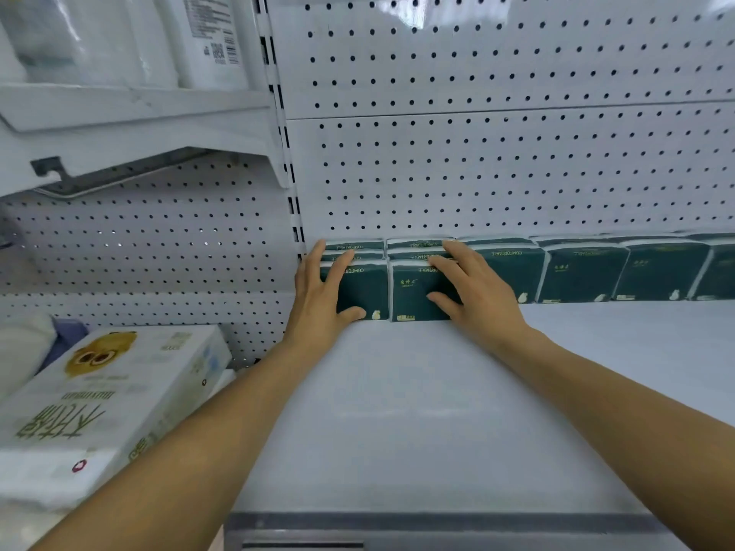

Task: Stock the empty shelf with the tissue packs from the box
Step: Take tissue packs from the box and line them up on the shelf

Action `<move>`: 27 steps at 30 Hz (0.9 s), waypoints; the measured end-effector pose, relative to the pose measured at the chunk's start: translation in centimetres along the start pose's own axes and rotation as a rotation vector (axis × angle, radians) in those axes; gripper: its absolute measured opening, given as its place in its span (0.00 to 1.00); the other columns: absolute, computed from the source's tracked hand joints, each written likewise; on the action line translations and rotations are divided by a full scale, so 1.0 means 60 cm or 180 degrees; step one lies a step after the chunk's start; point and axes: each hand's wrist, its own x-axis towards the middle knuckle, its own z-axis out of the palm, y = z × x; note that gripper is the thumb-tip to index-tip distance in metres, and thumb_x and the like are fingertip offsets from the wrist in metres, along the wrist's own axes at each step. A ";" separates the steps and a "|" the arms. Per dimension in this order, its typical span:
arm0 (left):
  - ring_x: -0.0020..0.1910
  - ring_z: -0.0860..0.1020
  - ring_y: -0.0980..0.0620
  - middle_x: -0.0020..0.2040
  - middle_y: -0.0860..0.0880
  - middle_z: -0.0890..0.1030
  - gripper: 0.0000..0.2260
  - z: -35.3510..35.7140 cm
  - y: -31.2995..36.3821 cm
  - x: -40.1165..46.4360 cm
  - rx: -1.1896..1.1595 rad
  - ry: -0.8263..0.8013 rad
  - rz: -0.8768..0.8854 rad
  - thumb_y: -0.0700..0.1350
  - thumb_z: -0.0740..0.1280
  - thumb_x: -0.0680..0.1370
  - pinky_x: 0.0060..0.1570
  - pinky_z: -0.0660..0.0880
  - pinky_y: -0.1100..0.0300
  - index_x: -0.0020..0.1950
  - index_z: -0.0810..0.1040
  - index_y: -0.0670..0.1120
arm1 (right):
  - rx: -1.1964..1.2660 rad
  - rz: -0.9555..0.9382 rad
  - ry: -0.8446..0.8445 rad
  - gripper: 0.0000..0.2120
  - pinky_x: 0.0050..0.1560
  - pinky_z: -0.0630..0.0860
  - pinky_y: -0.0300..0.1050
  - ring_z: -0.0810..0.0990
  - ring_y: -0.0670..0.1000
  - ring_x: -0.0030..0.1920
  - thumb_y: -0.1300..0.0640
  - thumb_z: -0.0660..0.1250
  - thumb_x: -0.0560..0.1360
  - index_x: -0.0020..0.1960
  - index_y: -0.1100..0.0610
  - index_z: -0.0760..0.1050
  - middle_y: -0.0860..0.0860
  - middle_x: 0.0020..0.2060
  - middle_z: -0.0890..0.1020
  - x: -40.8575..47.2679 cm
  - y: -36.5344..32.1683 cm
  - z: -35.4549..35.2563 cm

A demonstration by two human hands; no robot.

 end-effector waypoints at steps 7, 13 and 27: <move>0.77 0.48 0.48 0.79 0.50 0.48 0.38 0.005 0.006 0.004 0.0106 0.0107 -0.0038 0.46 0.76 0.73 0.73 0.59 0.50 0.78 0.59 0.54 | -0.0187 -0.0048 0.0013 0.22 0.45 0.79 0.50 0.71 0.56 0.69 0.55 0.73 0.73 0.65 0.57 0.74 0.54 0.69 0.72 0.011 0.000 0.013; 0.77 0.47 0.45 0.79 0.49 0.48 0.38 -0.004 0.007 0.006 0.0450 -0.0080 -0.0111 0.50 0.75 0.73 0.74 0.59 0.44 0.78 0.58 0.55 | -0.0530 -0.0053 -0.0085 0.23 0.66 0.70 0.58 0.71 0.58 0.68 0.53 0.73 0.73 0.65 0.56 0.74 0.55 0.67 0.73 0.011 -0.003 0.009; 0.70 0.70 0.47 0.71 0.48 0.73 0.30 -0.133 0.060 -0.165 0.1634 0.1027 0.0838 0.62 0.63 0.76 0.68 0.66 0.41 0.74 0.67 0.49 | -0.0156 0.0341 0.0073 0.27 0.64 0.70 0.59 0.69 0.61 0.69 0.49 0.70 0.75 0.70 0.55 0.70 0.57 0.73 0.67 -0.082 -0.198 -0.105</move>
